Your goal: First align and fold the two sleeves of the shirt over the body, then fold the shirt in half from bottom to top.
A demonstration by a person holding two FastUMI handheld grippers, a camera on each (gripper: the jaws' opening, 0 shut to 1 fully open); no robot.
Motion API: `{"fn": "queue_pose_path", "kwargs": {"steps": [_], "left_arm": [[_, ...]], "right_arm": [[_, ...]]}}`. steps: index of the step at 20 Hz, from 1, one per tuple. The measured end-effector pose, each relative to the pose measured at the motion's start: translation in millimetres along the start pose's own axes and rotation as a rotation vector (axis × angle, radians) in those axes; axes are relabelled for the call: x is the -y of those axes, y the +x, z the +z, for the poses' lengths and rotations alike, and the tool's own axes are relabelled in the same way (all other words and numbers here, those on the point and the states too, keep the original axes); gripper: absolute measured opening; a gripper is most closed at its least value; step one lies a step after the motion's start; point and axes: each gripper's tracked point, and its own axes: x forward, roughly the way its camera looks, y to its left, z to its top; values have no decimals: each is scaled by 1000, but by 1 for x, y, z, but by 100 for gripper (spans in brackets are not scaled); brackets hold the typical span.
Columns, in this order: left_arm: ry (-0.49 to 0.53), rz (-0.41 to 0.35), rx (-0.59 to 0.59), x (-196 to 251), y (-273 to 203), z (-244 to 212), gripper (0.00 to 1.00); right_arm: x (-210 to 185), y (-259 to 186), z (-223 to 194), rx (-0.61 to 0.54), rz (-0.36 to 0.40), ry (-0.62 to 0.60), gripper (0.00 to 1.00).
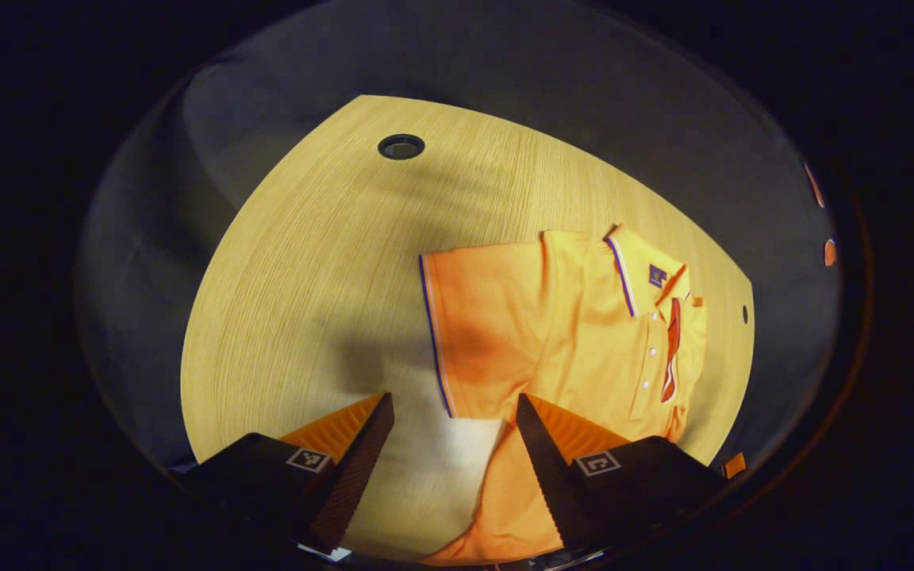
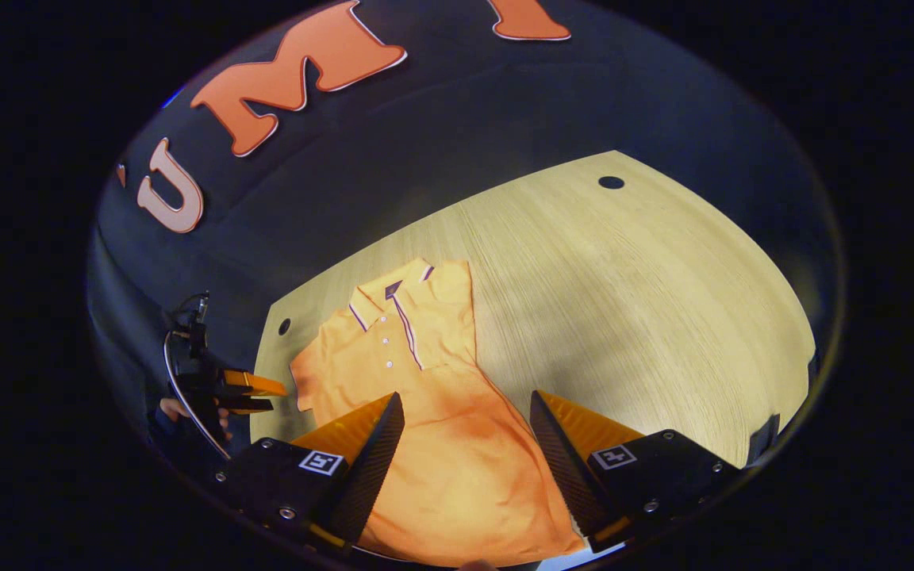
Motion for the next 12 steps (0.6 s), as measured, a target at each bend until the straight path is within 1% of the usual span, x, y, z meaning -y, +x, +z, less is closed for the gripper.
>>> {"fn": "queue_pose_path", "kwargs": {"steps": [2, 3, 4, 5, 6, 9, 10, 12], "left_arm": [[18, 6, -44, 1, 17, 5, 95], [17, 22, -69, -1, 25, 6, 95], [3, 19, -83, 3, 34, 6, 94], [-5, 23, -106, 6, 38, 9, 89], [-11, 31, -115, 4, 43, 9, 76], [19, 83, -112, 3, 51, 21, 76], [31, 110, -109, 2, 54, 23, 76], [34, 137, -122, 3, 59, 23, 76]], "right_arm": [[6, -11, -13, 21, -26, 14, 98], [8, -17, -19, 29, -33, 15, 98], [12, -22, -24, 33, -48, 16, 98], [15, -30, -29, 37, -58, 15, 98], [18, -36, -34, 44, -68, 17, 98], [22, -52, -42, 59, -68, 39, 98], [23, -55, -43, 65, -68, 48, 98], [28, -59, -45, 76, -69, 65, 98]]}}
